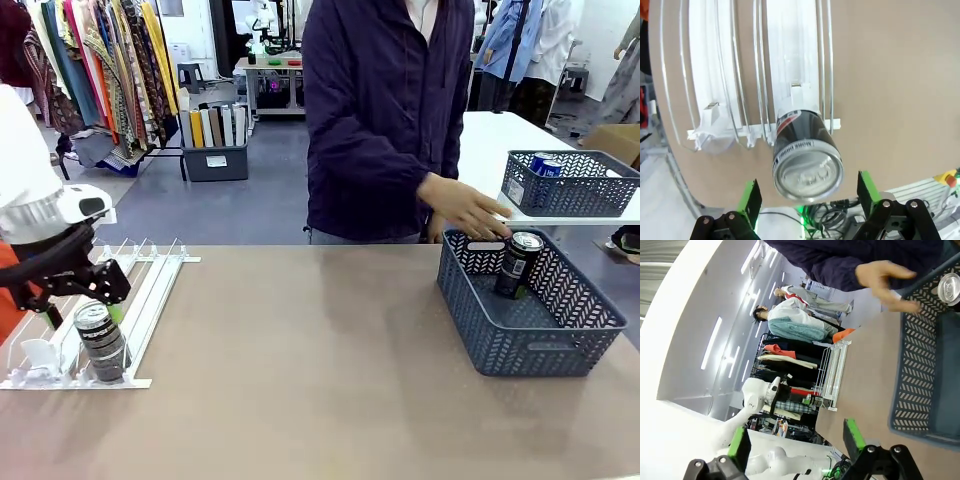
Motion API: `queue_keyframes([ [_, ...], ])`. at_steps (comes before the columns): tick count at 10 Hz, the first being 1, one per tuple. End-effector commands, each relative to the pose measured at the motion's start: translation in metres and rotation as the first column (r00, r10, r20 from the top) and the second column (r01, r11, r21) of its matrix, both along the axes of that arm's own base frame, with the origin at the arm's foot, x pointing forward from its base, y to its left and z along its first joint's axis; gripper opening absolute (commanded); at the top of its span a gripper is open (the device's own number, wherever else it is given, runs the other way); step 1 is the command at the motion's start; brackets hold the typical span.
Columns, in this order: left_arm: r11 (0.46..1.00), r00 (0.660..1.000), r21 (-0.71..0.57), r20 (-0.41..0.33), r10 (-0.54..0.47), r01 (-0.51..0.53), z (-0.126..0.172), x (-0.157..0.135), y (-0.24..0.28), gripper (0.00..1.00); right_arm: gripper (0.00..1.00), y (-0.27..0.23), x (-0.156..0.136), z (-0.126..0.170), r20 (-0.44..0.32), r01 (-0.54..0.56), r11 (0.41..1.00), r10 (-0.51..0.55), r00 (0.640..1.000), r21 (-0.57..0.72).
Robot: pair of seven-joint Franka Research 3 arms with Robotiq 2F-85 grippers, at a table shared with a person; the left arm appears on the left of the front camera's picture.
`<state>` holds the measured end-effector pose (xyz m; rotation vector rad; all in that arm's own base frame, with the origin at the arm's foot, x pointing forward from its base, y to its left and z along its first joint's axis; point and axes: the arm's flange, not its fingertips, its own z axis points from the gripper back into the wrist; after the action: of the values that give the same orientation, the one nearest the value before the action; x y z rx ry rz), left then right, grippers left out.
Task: Retrieve and store the cans from the dispenser.
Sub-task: Pick up one can from the Automatic Can Dispenser and place it in the middle of the table.
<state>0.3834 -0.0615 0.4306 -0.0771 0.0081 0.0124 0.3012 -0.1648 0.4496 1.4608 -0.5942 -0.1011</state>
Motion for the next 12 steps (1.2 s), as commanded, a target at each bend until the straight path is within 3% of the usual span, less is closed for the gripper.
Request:
queue_keyframes([
  [1,1.0,0.999,0.01,0.047,0.013,-0.013,-0.018,0.007,-0.002,1.0,1.0,0.001,0.002,0.004,0.01,0.005,1.0,-0.005,1.0,0.008],
  [6,0.999,0.999,0.02,0.003,0.036,-0.036,-0.028,0.01,-0.001,1.0,1.0,0.001,0.002,0.004,0.01,0.005,1.0,-0.005,1.0,0.008],
  [7,1.0,1.0,0.011,-0.001,0.028,-0.028,-0.028,0.01,-0.002,0.74,1.0,0.001,0.002,0.004,0.01,0.005,1.0,-0.005,1.0,0.008],
  [8,0.999,1.0,0.018,-0.004,0.027,-0.027,-0.028,0.009,-0.004,0.14,1.0,0.001,0.002,0.004,0.01,0.005,1.0,-0.005,1.0,0.008],
  [9,1.0,1.0,0.017,-0.007,0.018,-0.017,-0.028,0.009,-0.006,0.0,1.0,0.001,0.002,0.004,0.01,0.005,1.0,-0.005,1.0,0.008],
  [12,1.0,1.0,0.018,0.002,0.014,-0.014,-0.026,0.008,-0.009,0.0,1.0,0.001,0.002,0.004,0.01,0.005,1.0,-0.005,1.0,0.008],
])
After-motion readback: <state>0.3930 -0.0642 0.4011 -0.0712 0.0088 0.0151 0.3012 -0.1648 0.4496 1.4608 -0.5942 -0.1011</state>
